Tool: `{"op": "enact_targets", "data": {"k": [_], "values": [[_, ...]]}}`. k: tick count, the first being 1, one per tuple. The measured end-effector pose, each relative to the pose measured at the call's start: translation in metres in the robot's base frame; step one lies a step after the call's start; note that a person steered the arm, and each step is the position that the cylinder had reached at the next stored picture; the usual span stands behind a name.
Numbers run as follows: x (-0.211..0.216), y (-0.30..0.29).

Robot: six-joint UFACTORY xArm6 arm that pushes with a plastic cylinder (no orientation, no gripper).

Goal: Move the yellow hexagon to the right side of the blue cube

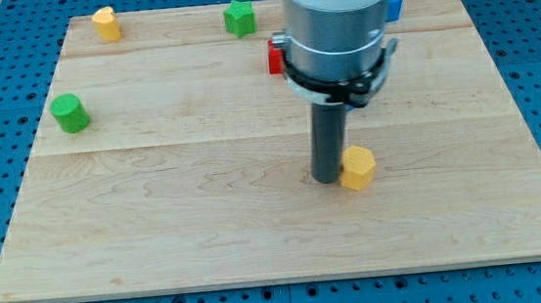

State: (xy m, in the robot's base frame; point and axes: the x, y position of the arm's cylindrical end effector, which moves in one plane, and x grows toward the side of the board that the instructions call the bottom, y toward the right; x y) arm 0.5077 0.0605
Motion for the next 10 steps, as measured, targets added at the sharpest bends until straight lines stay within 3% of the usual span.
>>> {"op": "enact_targets", "data": {"k": [1, 4, 6, 7, 10], "values": [[0.025, -0.024], [-0.033, 0.142], [0.034, 0.1], [0.001, 0.068], [-0.077, 0.115]]}}
